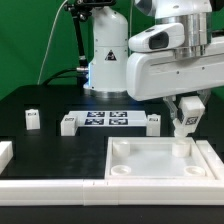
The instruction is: Assemble one leg
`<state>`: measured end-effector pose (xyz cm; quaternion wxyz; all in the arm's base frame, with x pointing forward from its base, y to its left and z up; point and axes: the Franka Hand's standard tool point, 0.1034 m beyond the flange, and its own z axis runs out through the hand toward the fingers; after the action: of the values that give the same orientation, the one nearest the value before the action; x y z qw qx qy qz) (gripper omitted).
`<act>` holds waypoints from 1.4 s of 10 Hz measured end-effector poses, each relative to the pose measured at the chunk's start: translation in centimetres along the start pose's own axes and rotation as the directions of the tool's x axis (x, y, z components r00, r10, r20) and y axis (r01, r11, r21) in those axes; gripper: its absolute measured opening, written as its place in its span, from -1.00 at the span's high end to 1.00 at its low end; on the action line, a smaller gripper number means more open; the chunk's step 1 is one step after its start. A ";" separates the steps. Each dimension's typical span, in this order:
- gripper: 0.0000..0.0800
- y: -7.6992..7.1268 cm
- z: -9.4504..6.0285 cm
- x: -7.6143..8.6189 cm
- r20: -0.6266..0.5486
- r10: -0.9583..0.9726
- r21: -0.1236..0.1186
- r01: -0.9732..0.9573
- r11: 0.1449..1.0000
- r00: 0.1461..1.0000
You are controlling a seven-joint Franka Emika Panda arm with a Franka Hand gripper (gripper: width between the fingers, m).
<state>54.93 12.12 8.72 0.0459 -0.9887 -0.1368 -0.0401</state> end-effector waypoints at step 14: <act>0.27 3.2 0.4 7.9 -0.330 -0.006 -0.049 -0.010 0.999 0.944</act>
Offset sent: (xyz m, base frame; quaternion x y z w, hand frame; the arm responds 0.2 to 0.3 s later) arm 0.0445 -0.0020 0.0076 -0.0047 0.0080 0.0401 0.9992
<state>63.42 11.22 8.76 0.0436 -0.9690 -0.1251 -0.2085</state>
